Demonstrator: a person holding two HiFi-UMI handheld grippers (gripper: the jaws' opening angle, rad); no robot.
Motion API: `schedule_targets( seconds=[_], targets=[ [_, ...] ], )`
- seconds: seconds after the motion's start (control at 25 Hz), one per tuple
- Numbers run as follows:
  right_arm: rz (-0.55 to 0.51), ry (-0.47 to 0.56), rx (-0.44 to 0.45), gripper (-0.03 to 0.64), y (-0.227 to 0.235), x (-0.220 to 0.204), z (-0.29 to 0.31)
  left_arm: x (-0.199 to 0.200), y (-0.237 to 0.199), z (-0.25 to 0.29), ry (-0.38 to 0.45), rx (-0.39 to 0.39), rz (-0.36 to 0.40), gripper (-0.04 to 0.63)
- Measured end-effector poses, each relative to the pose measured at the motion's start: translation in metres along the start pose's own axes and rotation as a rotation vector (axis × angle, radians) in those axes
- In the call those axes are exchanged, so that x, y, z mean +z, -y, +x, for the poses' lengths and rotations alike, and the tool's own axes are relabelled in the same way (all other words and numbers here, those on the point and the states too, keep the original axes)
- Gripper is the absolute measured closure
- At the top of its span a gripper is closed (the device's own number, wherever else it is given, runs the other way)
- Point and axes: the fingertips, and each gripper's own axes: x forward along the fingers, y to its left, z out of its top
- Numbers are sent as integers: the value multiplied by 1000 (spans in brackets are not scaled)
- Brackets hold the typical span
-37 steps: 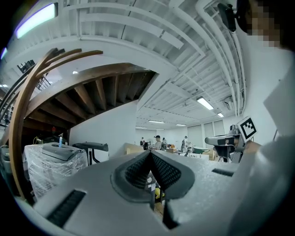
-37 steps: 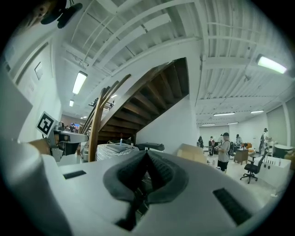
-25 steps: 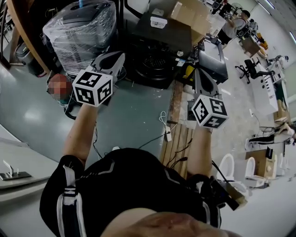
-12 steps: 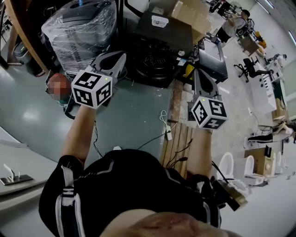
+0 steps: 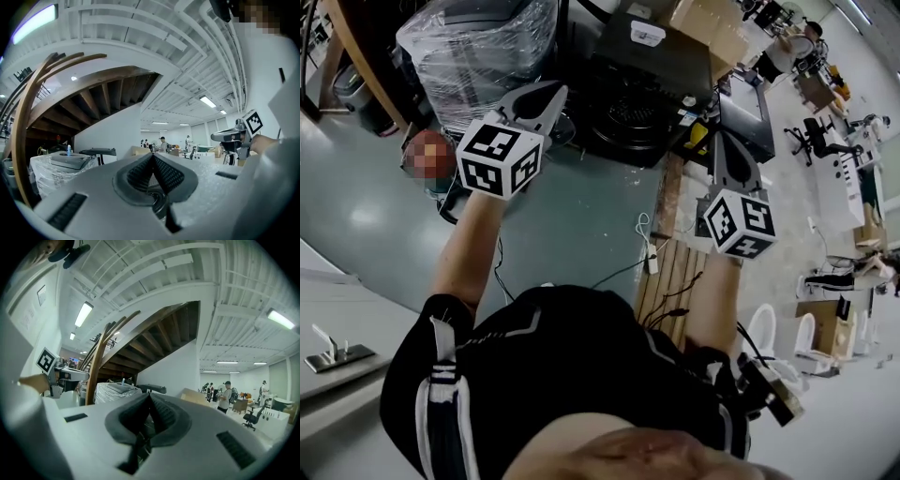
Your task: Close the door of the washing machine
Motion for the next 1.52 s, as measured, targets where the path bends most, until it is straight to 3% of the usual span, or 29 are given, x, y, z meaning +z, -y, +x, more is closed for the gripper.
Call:
schedule_targets(
  seconds=[0.32,0.72,1.12,1.36,1.52],
  targets=[
    [-4,-58,19,612,-35,-22,24,-23,-45,-14,2,32,-51,592],
    [44,-12,104,612,-33,-32,117,-44,-79,25,-52,66,9,592],
    [61,-13,179,612,-14,-46,249,-55,-147,120,-87,78,9,592],
    [57,-1,209,612,11,-43,308,-45,-176,175,-32,86,-11,592],
    [66,-3,208,612,34,-51,339,-55,-191,214,-84,75,-1,592]
  ],
)
